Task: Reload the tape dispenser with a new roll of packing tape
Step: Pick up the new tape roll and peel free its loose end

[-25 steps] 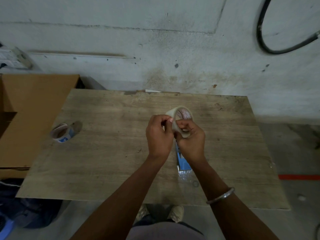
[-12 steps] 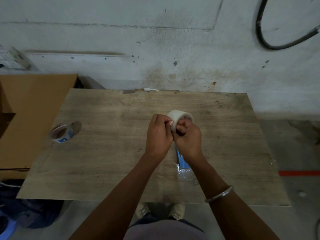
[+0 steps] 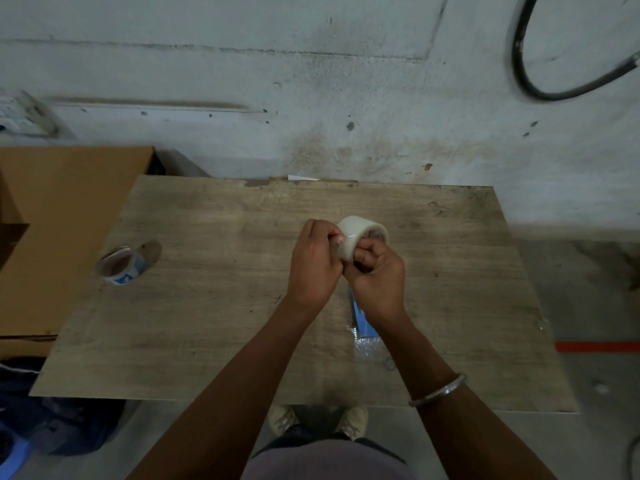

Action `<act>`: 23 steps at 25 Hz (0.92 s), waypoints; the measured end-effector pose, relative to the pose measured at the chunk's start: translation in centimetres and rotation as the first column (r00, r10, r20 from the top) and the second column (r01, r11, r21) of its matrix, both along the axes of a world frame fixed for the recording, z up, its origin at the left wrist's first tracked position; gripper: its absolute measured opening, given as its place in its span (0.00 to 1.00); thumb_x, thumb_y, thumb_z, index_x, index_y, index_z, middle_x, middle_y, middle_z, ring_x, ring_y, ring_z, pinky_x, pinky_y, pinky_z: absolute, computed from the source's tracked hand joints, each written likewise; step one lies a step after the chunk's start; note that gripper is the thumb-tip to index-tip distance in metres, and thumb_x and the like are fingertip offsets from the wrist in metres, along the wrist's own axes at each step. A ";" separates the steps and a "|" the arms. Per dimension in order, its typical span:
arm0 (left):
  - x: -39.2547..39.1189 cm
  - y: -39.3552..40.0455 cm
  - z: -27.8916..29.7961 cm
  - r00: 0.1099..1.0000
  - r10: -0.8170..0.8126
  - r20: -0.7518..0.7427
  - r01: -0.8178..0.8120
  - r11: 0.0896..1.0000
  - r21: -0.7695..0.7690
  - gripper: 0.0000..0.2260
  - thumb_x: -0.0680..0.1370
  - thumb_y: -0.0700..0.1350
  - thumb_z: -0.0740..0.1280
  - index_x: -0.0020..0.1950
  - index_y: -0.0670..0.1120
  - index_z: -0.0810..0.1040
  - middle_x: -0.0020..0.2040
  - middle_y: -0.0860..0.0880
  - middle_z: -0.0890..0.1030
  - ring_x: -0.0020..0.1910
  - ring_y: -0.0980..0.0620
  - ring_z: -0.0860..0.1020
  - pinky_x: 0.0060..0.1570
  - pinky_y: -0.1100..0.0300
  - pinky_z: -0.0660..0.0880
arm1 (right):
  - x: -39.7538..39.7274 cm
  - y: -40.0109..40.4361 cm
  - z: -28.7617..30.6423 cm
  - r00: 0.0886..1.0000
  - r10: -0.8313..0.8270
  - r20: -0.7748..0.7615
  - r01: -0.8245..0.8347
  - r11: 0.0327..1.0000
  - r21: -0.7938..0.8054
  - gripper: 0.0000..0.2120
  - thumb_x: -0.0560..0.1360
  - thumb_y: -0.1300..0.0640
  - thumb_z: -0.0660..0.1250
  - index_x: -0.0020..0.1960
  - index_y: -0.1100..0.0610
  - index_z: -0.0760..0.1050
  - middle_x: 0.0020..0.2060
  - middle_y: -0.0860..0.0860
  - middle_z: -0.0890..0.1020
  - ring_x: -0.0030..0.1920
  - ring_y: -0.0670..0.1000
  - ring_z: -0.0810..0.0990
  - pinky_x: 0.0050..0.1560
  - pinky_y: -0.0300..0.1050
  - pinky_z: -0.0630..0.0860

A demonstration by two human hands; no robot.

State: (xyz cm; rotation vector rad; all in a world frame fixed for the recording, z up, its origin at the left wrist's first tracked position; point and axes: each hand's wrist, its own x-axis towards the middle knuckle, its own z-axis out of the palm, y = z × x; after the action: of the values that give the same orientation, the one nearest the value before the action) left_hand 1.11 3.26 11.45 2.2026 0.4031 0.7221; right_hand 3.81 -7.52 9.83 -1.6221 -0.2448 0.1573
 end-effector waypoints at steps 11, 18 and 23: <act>-0.6 0.3 -0.2 0.997 -0.044 0.060 0.063 0.936 -0.345 0.09 0.73 0.41 0.75 0.52 0.43 0.85 0.48 0.49 0.83 0.47 0.58 0.81 0.47 0.69 0.76 | 0.8 -0.5 0.4 0.998 -0.014 -0.056 0.013 1.000 -0.005 0.14 0.70 0.65 0.76 0.54 0.61 0.80 0.43 0.53 0.87 0.45 0.52 0.87 0.51 0.60 0.82; -0.1 -0.6 -0.4 0.994 0.035 0.103 -0.015 0.982 -0.188 0.02 0.74 0.37 0.72 0.45 0.42 0.83 0.43 0.51 0.81 0.43 0.58 0.79 0.46 0.66 0.76 | 0.9 -0.1 0.4 0.998 -0.025 -0.051 0.024 0.999 -0.031 0.13 0.70 0.65 0.75 0.53 0.61 0.81 0.41 0.53 0.87 0.44 0.54 0.87 0.49 0.61 0.82; 0.4 -1.0 -1.3 0.993 0.109 0.043 -0.109 0.994 -0.011 0.04 0.75 0.32 0.67 0.46 0.39 0.77 0.47 0.45 0.76 0.43 0.55 0.73 0.43 0.66 0.70 | 0.9 0.2 0.2 0.999 -0.020 -0.040 0.018 0.998 -0.052 0.14 0.69 0.70 0.72 0.53 0.62 0.80 0.40 0.54 0.87 0.43 0.54 0.86 0.48 0.59 0.82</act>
State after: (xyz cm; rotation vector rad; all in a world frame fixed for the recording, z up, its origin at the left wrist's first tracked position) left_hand 1.48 2.25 10.11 2.1657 0.5066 0.8235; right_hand 4.67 -7.29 10.02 -1.6705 -0.1962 0.1830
